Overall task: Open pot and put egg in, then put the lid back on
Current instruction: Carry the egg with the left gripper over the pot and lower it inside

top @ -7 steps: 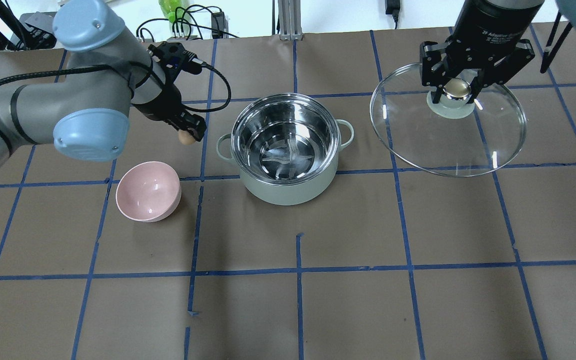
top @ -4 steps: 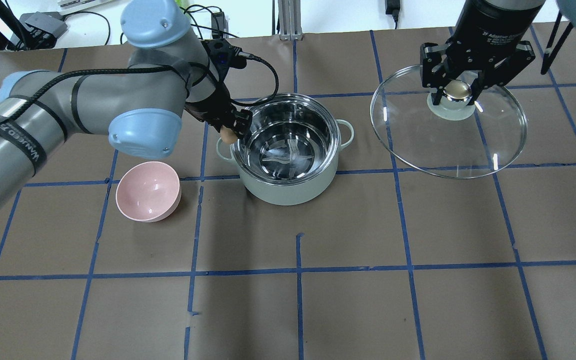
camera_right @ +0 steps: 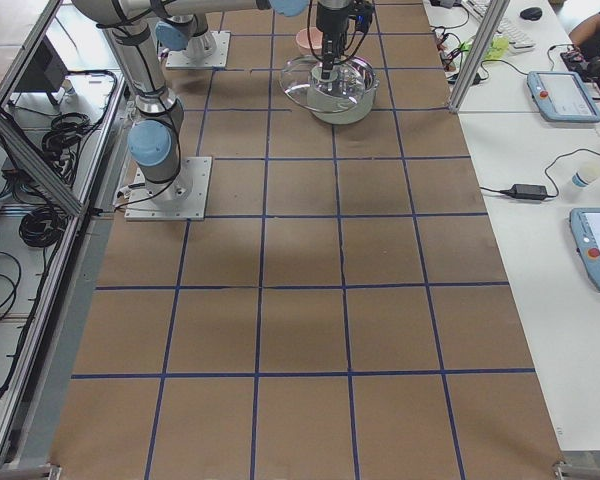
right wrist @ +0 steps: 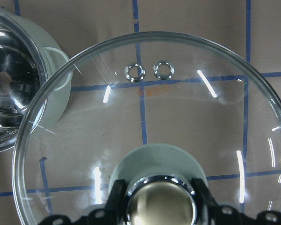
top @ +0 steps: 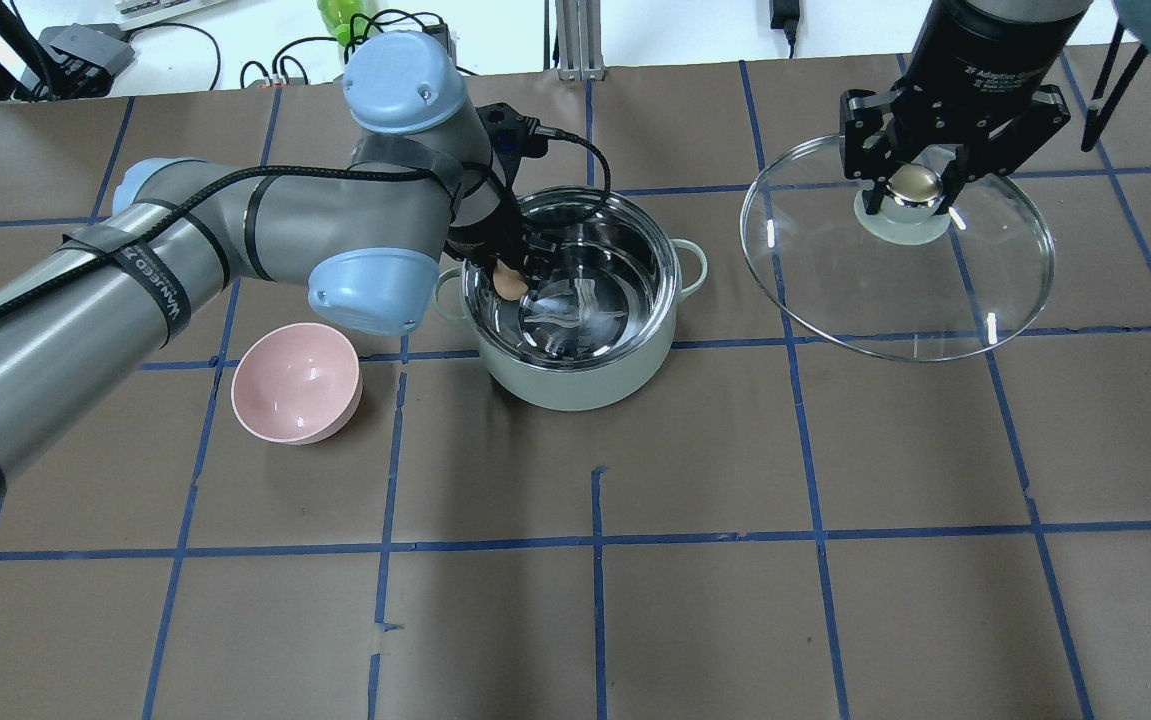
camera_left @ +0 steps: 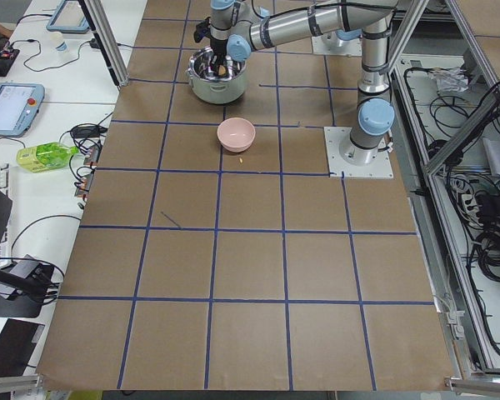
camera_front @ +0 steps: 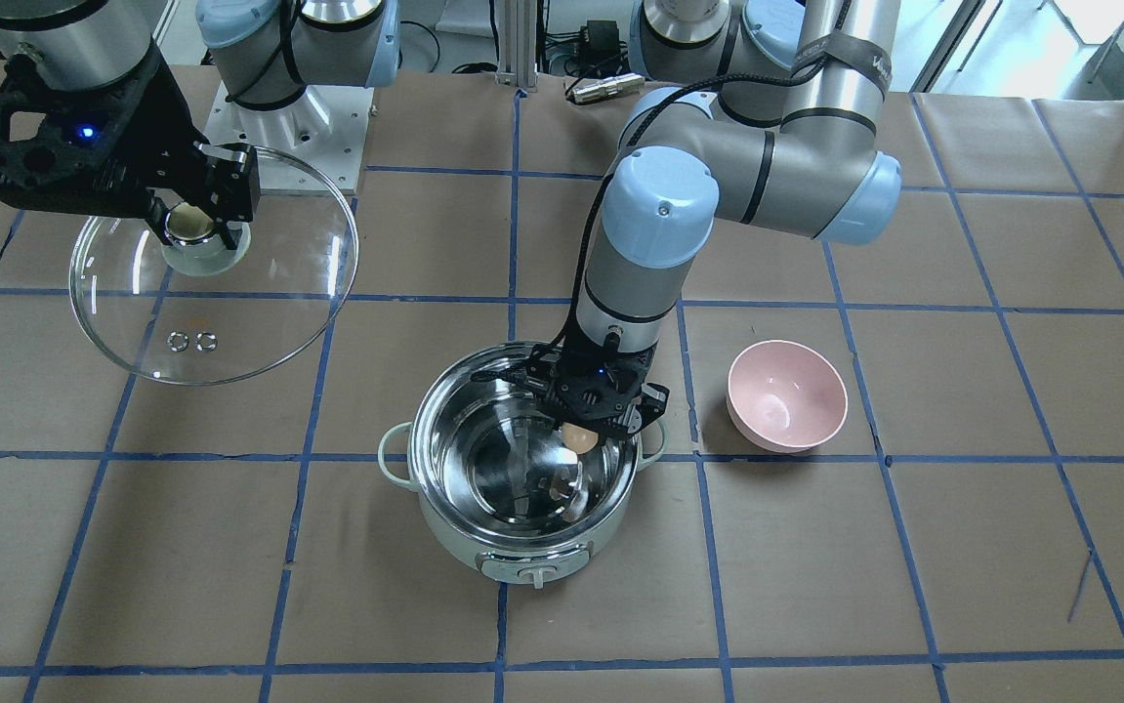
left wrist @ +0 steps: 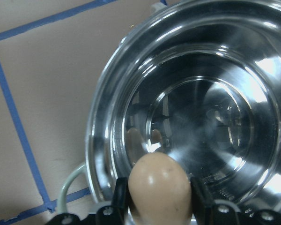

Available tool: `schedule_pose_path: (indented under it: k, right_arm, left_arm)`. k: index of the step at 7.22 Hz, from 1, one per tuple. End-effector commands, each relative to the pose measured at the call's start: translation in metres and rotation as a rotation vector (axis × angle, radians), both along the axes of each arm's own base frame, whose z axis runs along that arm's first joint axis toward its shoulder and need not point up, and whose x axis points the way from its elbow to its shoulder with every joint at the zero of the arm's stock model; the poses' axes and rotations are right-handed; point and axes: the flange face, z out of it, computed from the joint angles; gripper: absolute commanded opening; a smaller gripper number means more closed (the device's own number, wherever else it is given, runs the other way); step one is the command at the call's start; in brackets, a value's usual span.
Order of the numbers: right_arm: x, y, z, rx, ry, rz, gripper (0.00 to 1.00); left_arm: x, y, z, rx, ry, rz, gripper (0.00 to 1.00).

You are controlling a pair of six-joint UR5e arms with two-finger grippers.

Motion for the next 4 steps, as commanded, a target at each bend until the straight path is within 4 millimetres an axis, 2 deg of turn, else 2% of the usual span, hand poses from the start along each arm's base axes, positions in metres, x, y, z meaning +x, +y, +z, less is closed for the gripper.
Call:
schedule_pose_path:
  k: [1,2,3,4]
  right_arm:
    - [0.001,0.001,0.0,0.003,0.011,0.003,0.01]
    - [0.001,0.001,0.0,0.004,0.012,0.0,0.01]
    - [0.003,0.001,-0.001,0.0,0.0,0.004,0.01]
    - [0.002,0.001,-0.001,0.001,0.0,0.004,0.02]
  left_arm:
    - [-0.005,-0.002,-0.007,-0.005,0.0,0.003,0.27]
    - [-0.003,-0.002,-0.005,-0.014,-0.02,0.005,0.6]
    - [0.004,-0.003,-0.002,-0.035,-0.084,0.007,0.72]
    - [0.005,-0.005,0.009,-0.057,-0.088,0.011,0.76]
